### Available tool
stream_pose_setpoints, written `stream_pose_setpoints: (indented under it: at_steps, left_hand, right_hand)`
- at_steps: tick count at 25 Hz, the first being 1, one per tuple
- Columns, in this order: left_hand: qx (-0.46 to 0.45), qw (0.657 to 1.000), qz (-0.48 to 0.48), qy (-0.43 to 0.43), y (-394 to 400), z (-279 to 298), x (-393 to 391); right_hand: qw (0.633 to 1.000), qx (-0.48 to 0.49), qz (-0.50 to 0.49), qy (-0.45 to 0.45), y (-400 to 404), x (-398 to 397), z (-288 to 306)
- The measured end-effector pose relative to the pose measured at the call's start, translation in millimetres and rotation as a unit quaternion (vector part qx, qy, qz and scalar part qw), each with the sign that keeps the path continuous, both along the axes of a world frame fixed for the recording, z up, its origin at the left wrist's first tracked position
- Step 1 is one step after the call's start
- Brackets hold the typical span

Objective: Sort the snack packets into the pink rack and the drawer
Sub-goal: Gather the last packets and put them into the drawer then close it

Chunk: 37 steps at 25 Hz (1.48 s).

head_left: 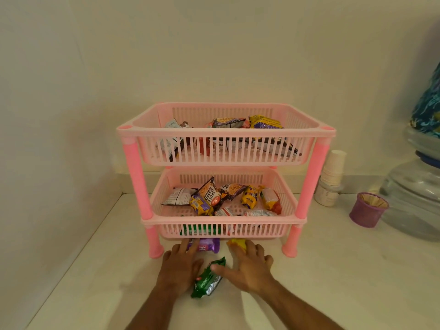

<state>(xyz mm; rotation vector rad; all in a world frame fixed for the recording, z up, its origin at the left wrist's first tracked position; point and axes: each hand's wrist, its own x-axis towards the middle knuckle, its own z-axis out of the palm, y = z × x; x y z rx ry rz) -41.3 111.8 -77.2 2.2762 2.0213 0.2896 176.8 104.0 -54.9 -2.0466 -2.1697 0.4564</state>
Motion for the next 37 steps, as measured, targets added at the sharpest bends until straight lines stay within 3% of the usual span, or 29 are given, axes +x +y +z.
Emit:
stream_pose_setpoints:
  at_steps: [3,8,13,19,29,37]
  left_hand:
    - [0.009,1.000,0.009,0.022,-3,-2,2]
    - [0.101,0.995,0.002,0.011,-22,11,7]
    - [0.063,0.982,0.015,-0.175,-42,17,13]
    - [0.027,0.951,0.060,-0.303,-76,21,33]
    - [-0.013,0.951,0.081,-0.299,-129,15,96]
    - [-0.046,0.952,0.052,-0.297,-162,15,140]
  right_hand:
    - [1.000,0.007,0.000,-0.015,-6,-17,-3]
    - [1.000,-0.022,-0.004,0.008,-17,-17,1]
    - [0.998,-0.049,-0.014,0.036,-35,-13,10]
    - [0.994,-0.032,-0.020,0.106,-63,-2,7]
    - [0.996,0.018,0.025,0.088,-118,25,-4]
    - [0.996,0.014,-0.004,0.092,-156,69,-7]
